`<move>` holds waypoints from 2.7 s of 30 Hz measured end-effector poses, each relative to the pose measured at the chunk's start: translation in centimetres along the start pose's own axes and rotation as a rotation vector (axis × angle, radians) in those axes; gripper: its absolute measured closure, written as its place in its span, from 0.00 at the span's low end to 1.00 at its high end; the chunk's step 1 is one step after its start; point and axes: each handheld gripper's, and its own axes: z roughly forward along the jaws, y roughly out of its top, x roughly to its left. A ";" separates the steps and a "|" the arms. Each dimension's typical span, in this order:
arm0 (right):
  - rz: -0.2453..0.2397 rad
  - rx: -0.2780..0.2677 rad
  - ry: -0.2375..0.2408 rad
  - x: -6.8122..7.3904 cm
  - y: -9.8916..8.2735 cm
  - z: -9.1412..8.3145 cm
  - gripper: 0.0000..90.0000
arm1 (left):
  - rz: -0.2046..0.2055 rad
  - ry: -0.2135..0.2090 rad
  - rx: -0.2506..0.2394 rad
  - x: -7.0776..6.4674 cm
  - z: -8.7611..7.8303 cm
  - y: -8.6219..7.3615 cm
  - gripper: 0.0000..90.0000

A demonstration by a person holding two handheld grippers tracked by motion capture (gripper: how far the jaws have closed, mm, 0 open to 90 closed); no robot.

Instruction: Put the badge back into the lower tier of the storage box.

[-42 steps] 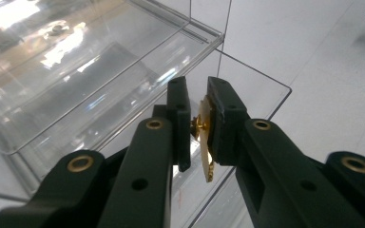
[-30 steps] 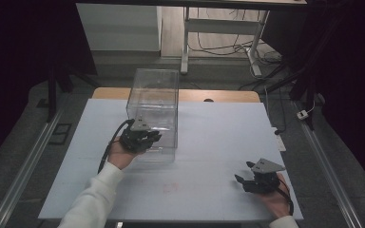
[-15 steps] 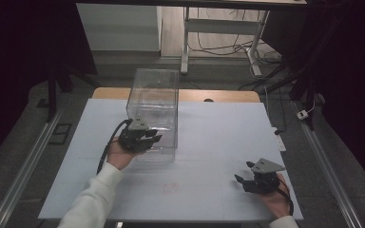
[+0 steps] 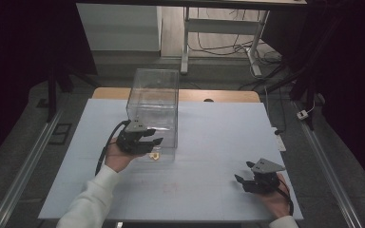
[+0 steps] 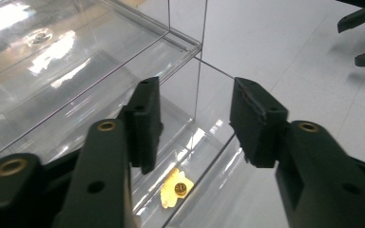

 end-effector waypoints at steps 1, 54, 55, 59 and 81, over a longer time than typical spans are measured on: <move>0.002 -0.004 0.000 0.0 0.0 0.0 0.34 | 0.000 0.001 -0.004 -0.1 -0.1 -0.1 0.57; -0.014 -0.037 0.033 0.4 -0.3 -0.8 0.34 | -0.123 0.029 0.069 -1.1 -5.6 -12.1 0.41; -0.013 -0.036 0.034 0.4 -0.3 -0.8 0.34 | -0.128 0.032 0.070 -1.0 -5.7 -12.4 0.41; -0.012 -0.031 0.037 0.5 -0.4 -0.7 0.34 | -0.143 0.041 0.079 -0.9 -6.0 -13.4 0.41; -0.016 -0.017 0.035 0.4 -0.5 -0.6 0.35 | -0.168 0.057 0.090 -0.3 -6.6 -14.7 0.39</move>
